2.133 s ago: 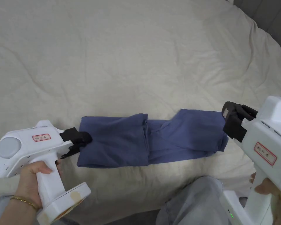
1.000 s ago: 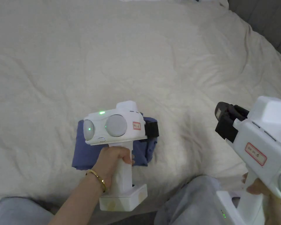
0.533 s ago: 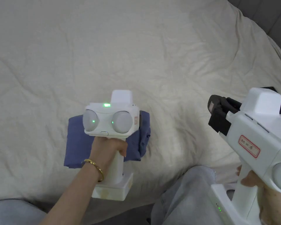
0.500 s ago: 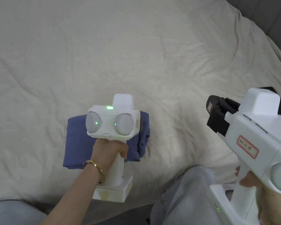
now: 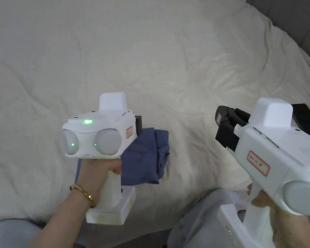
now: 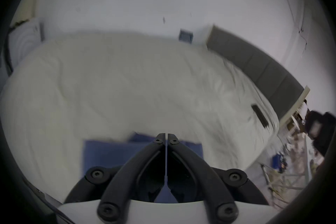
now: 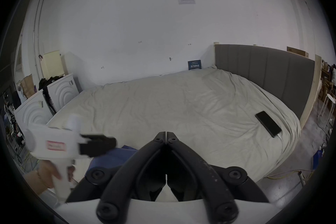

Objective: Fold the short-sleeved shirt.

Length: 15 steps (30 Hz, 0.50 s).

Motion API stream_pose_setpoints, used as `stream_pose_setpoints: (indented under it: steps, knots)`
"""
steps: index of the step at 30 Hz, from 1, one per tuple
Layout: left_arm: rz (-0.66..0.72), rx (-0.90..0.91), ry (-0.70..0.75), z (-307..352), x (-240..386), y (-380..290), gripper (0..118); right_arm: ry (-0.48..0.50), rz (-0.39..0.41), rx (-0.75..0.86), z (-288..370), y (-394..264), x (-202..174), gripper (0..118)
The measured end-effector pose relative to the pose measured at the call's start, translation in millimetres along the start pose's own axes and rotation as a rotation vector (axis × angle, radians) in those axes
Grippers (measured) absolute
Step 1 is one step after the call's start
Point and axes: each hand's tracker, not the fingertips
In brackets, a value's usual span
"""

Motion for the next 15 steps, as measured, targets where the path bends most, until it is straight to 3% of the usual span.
stream_pose_setpoints:
  steps: [6, 12, 15]
  knots:
    - [-0.178, 0.205, 0.306, 63.8, -41.1, -18.1, 2, 0.093, 0.025, -0.012, -43.0, -9.7, -53.9, 2]
    - [-0.125, 0.158, 0.365, 88.8, -77.3, -41.0, 2, 0.174, 0.093, -0.218, -114.4, -60.8, -106.3, 2]
    - [-0.081, 0.142, 0.372, 94.2, -86.5, -49.5, 2, 0.113, 0.160, -0.336, -141.4, -95.0, -117.6, 2]
